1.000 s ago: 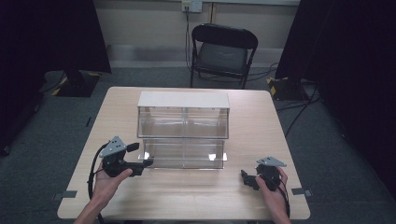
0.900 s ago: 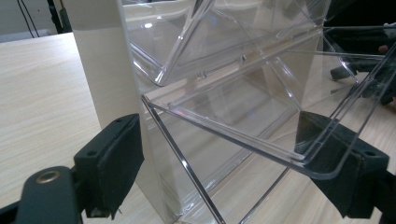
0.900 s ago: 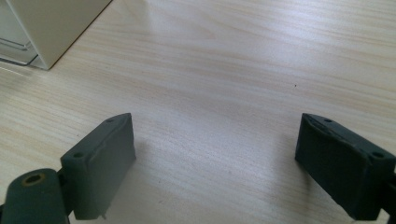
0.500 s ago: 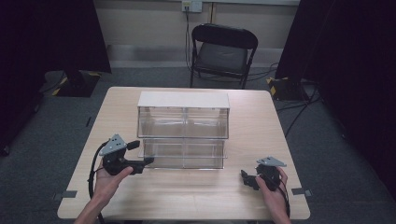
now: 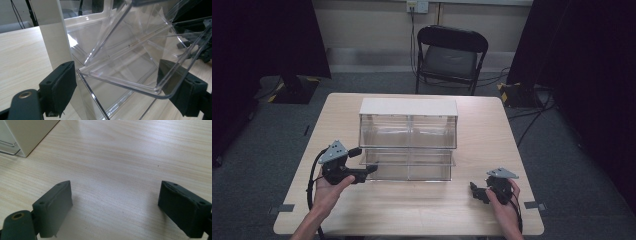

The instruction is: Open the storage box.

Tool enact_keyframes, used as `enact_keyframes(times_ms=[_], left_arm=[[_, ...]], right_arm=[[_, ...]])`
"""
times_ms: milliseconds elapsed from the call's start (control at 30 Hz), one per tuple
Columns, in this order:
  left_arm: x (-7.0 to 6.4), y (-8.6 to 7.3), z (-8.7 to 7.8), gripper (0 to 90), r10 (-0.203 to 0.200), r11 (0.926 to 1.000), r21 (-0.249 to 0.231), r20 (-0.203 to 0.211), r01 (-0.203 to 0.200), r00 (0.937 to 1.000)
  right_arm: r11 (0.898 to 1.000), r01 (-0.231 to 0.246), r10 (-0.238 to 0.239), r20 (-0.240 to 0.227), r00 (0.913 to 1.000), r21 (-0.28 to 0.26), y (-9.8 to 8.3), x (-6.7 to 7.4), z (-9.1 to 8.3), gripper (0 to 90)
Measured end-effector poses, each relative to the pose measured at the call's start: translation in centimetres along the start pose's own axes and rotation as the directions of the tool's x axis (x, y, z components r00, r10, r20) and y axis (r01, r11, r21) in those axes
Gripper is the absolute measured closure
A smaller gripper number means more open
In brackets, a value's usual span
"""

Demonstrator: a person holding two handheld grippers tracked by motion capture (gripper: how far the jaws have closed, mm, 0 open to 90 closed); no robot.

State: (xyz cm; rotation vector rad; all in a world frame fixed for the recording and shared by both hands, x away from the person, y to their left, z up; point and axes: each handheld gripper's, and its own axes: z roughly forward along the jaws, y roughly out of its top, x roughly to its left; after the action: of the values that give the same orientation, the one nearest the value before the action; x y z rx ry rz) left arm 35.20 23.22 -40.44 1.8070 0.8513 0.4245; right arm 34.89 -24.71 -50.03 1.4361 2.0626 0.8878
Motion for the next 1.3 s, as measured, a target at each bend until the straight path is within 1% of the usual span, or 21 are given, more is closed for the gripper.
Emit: enact_keyframes(times_ms=[67, 133, 167, 233, 300, 533, 733, 867, 933, 1000, 1067, 1300], left_arm=[[-0.01, 0.11, -0.01, 15.5, -0.010, 0.9999, -0.006, -0.004, 0.010, 0.9999], [-0.04, 0.11, 0.00, 15.5, -0.011, 0.9999, -0.006, -0.003, 0.011, 0.9999], [-0.14, 0.14, 0.06, 15.5, -0.010, 0.9999, -0.002, -0.008, 0.010, 0.9999], [-0.12, 0.20, 0.11, 15.5, -0.003, 1.0000, -0.003, -0.003, 0.003, 1.0000], [-0.16, 0.26, 0.15, 15.5, -0.012, 0.9999, -0.011, -0.004, 0.012, 0.9999], [-0.06, 0.39, 0.20, 15.5, -0.006, 0.9999, -0.016, -0.002, 0.006, 1.0000], [-0.06, 0.42, 0.25, 15.4, -0.015, 0.9996, -0.022, -0.003, 0.015, 0.9999], [-0.02, 0.58, 0.17, 15.5, -0.006, 0.9998, -0.017, -0.008, 0.006, 1.0000], [-0.04, 0.67, 0.21, 15.5, -0.015, 0.9994, -0.030, -0.007, 0.015, 0.9999], [0.04, 0.78, 0.15, 15.5, -0.006, 0.9996, -0.027, -0.009, 0.006, 0.9999], [-0.01, 0.82, 0.13, 15.5, -0.019, 0.9991, -0.037, -0.008, 0.019, 0.9998], [-0.05, 0.93, 0.19, 15.4, -0.015, 0.9994, -0.031, -0.009, 0.014, 0.9999]], right_arm=[[1.000, 0.000, 0.000, 0.000, 1.0000, 0.001, 0.00, 0.00, 0.00, 11.2], [1.000, 0.000, 0.000, 0.000, 1.0000, 0.000, 0.00, 0.00, 0.00, 11.2], [1.000, 0.000, 0.000, 0.000, 1.0000, 0.000, 0.00, 0.00, 0.00, 11.2], [1.000, 0.000, 0.000, 0.000, 1.0000, 0.000, 0.00, 0.00, 0.00, 11.2], [1.000, 0.000, 0.000, 0.000, 1.0000, 0.000, 0.00, 0.00, 0.00, 11.2], [1.000, 0.000, 0.000, 0.000, 1.0000, 0.000, 0.00, 0.00, 0.00, 11.2], [1.000, 0.000, 0.000, 0.000, 1.0000, 0.000, 0.00, 0.00, 0.00, 11.2], [1.000, 0.000, 0.000, 0.000, 1.0000, 0.001, 0.00, 0.00, 0.00, 11.2], [1.000, 0.000, 0.000, 0.000, 1.0000, 0.000, 0.00, 0.00, 0.00, 11.2], [1.000, 0.000, 0.000, 0.000, 1.0000, 0.000, 0.00, 0.00, 0.00, 11.2], [1.000, 0.000, 0.000, 0.000, 1.0000, 0.000, 0.00, 0.00, 0.00, 11.2], [1.000, 0.000, 0.000, 0.000, 1.0000, 0.000, 0.00, 0.00, 0.00, 11.2]])
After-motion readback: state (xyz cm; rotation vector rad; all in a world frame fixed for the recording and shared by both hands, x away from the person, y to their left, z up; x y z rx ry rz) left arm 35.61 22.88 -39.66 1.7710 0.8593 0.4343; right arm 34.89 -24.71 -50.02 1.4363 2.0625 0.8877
